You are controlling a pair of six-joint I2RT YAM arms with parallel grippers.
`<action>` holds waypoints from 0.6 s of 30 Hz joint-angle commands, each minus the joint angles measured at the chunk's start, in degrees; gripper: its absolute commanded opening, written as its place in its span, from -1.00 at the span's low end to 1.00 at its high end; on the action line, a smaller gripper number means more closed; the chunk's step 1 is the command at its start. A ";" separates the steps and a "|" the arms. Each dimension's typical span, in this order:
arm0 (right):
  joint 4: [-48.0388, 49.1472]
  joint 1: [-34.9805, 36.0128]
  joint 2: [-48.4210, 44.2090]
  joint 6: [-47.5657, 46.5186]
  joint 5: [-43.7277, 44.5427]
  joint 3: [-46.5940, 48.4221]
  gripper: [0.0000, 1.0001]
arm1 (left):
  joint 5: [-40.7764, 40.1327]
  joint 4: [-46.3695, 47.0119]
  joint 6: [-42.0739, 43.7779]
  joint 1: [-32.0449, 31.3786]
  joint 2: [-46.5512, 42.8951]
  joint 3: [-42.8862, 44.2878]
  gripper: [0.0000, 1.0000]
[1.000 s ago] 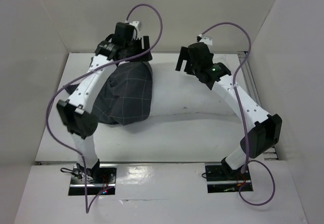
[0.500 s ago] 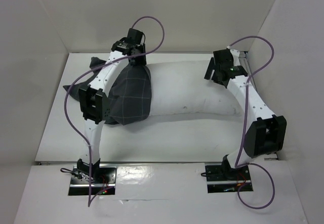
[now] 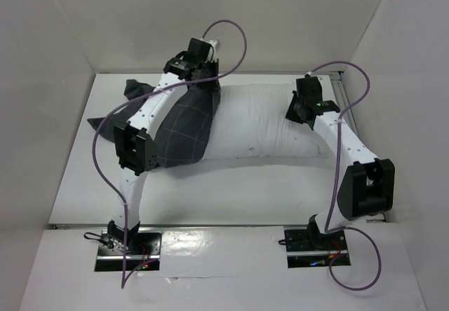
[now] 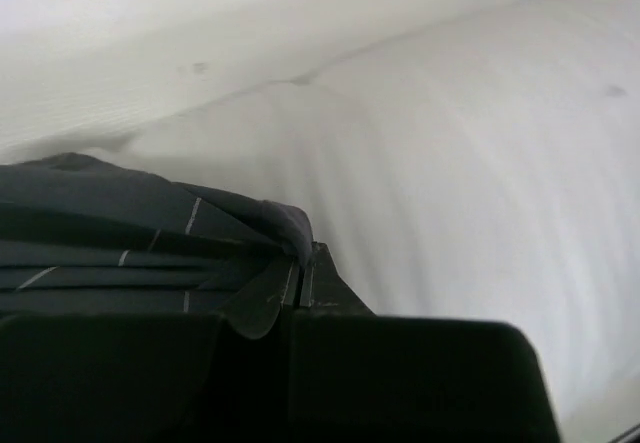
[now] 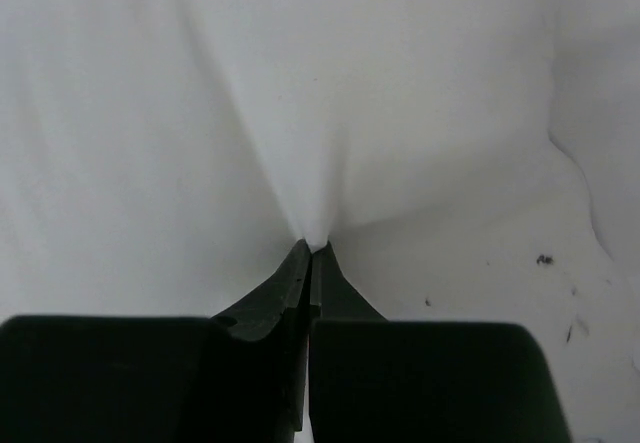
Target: Put the pillow into the pillowcase
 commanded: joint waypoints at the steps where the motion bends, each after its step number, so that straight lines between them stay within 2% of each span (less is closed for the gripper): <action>1: 6.08 8.50 -4.40 1.74 -8.11 2.56 -1.00 | 8.76 4.35 1.93 -6.61 -3.36 4.80 -1.00; 7: 3.18 13.95 -10.98 3.93 -3.36 6.63 -1.00 | 14.89 6.80 -1.13 -11.27 -2.30 5.86 -1.00; 12: 2.65 14.49 -13.90 8.41 -0.89 0.22 -1.00 | 17.02 8.48 -2.99 -12.42 -0.46 4.73 -1.00; 13: 2.65 14.49 -14.68 9.03 -0.36 -1.10 -1.00 | 15.71 8.48 -2.47 -12.42 -0.46 4.11 -0.88; 14: 1.51 14.49 -15.30 9.91 0.25 -3.28 -1.00 | 14.48 7.52 -1.86 -12.42 -0.46 4.11 -0.33; 15: 1.50 14.49 -15.31 10.44 0.95 -4.52 -1.00 | 13.25 6.81 -1.24 -12.42 -1.33 4.11 -0.09; 16: 1.50 14.49 -15.92 10.44 0.96 -5.67 -1.00 | 11.15 5.59 0.51 -12.42 -2.03 4.11 0.05; 17: 2.55 14.49 -15.92 10.44 0.96 -7.85 -1.00 | 10.00 5.58 1.31 -12.42 -2.91 4.11 0.39; 18: 2.56 14.49 -15.92 10.44 0.96 -8.57 -1.00 | 8.77 4.79 2.01 -12.42 -5.09 4.11 0.59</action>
